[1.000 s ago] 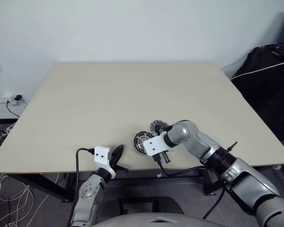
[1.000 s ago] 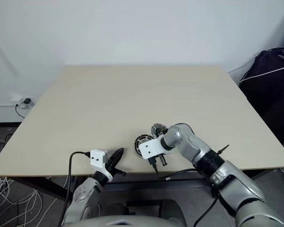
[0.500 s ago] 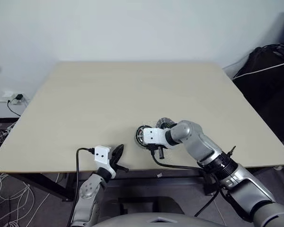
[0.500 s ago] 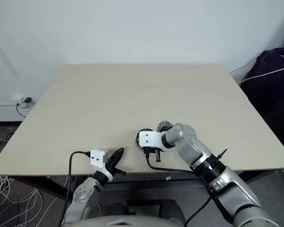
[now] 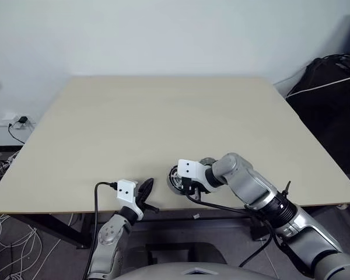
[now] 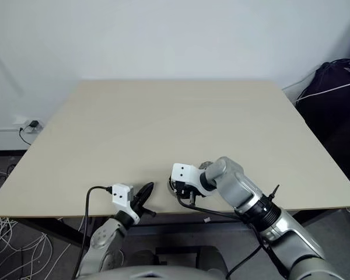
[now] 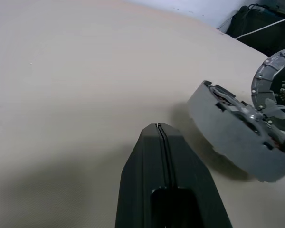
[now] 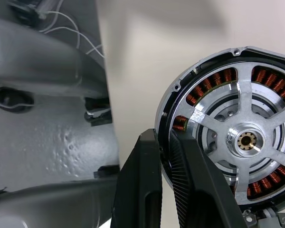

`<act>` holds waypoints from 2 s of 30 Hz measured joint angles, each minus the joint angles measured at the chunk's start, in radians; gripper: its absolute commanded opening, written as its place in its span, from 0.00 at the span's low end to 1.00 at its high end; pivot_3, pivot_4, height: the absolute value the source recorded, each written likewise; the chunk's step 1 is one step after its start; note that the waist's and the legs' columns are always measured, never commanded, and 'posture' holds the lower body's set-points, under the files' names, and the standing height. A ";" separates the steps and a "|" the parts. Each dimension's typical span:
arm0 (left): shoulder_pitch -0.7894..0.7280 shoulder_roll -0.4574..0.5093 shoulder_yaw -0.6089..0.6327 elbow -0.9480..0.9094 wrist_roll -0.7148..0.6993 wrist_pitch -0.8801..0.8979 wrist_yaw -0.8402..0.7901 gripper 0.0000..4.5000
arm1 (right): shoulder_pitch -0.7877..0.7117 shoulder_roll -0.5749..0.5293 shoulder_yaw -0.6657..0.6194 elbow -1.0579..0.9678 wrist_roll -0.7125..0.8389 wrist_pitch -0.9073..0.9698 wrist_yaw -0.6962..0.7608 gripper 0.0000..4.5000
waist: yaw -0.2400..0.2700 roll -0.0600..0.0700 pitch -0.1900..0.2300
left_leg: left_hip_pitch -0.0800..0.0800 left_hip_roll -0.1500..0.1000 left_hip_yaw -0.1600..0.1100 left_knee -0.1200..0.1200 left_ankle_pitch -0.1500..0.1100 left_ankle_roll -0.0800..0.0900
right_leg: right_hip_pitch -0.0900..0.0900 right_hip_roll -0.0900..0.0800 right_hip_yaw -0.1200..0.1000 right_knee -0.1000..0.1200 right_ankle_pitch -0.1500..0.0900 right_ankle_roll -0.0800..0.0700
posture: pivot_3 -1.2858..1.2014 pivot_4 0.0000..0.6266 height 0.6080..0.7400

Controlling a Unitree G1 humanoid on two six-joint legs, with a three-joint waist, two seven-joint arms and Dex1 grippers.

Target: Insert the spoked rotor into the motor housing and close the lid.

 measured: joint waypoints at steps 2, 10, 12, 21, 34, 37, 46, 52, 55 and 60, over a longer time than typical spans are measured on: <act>0.002 0.000 0.000 0.000 0.000 0.000 0.000 0.00 | 0.000 0.005 0.007 0.019 0.002 0.000 -0.020 0.01 | 0.000 0.000 0.000 | 0.000 0.000 0.000 0.000 0.000 0.000 | 0.000 0.000 0.000 0.000 0.000 0.000 | 0.52 0.00 1.00; 0.010 0.000 0.000 0.000 0.000 0.000 0.001 0.00 | -0.005 0.032 0.030 0.049 0.012 -0.009 -0.072 0.01 | -0.003 0.000 0.000 | 0.000 0.000 0.000 0.000 0.000 0.000 | 0.000 0.000 0.000 0.000 0.000 0.000 | 0.52 0.00 1.00; 0.011 0.000 0.000 0.000 0.000 0.000 0.001 0.00 | -0.007 0.033 0.037 0.050 0.015 -0.009 -0.078 0.09 | -0.004 0.000 0.000 | 0.000 0.000 0.000 0.000 0.000 0.000 | 0.000 0.000 0.000 0.000 0.000 0.000 | 0.52 0.00 1.00; 0.011 -0.004 0.000 0.000 0.000 0.001 0.007 0.00 | -0.032 0.056 0.038 0.007 0.073 -0.024 -0.080 0.71 | -0.002 0.000 0.000 | 0.000 0.000 0.000 0.000 0.000 0.000 | 0.001 0.000 0.000 0.000 0.000 0.000 | 0.52 0.00 1.00; 0.014 -0.004 0.000 -0.001 -0.005 0.017 0.007 0.00 | -0.046 0.114 -0.010 -0.079 0.190 -0.033 -0.130 0.99 | -0.003 0.000 0.000 | 0.000 0.000 0.000 0.000 0.000 0.000 | 0.000 0.000 0.000 0.000 0.000 0.000 | 0.52 0.00 1.00; 0.014 -0.004 0.000 -0.003 -0.005 0.021 0.007 0.00 | -0.074 0.121 -0.027 -0.096 0.197 -0.051 -0.150 0.99 | -0.003 0.000 0.000 | 0.000 0.000 0.000 0.000 0.000 0.000 | 0.000 0.000 0.000 0.000 0.000 0.000 | 0.52 0.00 1.00; 0.015 -0.004 -0.001 -0.021 -0.005 0.034 0.012 0.00 | -0.138 0.077 -0.101 -0.096 0.189 -0.105 -0.222 0.59 | -0.002 0.000 0.000 | 0.000 0.000 0.000 0.000 0.000 0.000 | 0.000 0.000 0.000 0.000 0.000 0.000 | 0.52 0.00 1.00; 0.015 -0.003 -0.001 -0.022 -0.005 0.037 0.013 0.00 | -0.154 0.007 -0.202 -0.009 0.145 -0.140 -0.323 0.15 | -0.002 0.000 0.000 | 0.000 0.000 0.000 0.000 0.000 0.000 | 0.000 0.000 0.000 0.000 0.000 0.000 | 0.52 0.00 1.00; 0.015 -0.002 0.000 -0.022 -0.005 0.038 0.012 0.00 | -0.153 -0.062 -0.226 0.040 0.092 -0.167 -0.368 0.01 | -0.002 0.000 0.000 | -0.001 0.000 0.000 0.000 0.000 0.001 | 0.000 0.000 0.000 -0.001 0.000 0.000 | 0.52 0.00 1.00; 0.012 -0.001 -0.001 -0.023 -0.005 0.040 0.010 0.00 | -0.136 -0.195 -0.198 0.111 -0.044 -0.238 -0.405 0.01 | -0.002 0.000 0.000 | -0.001 0.000 0.000 0.000 -0.001 0.001 | 0.000 0.000 0.001 -0.002 0.000 0.000 | 0.52 0.00 1.00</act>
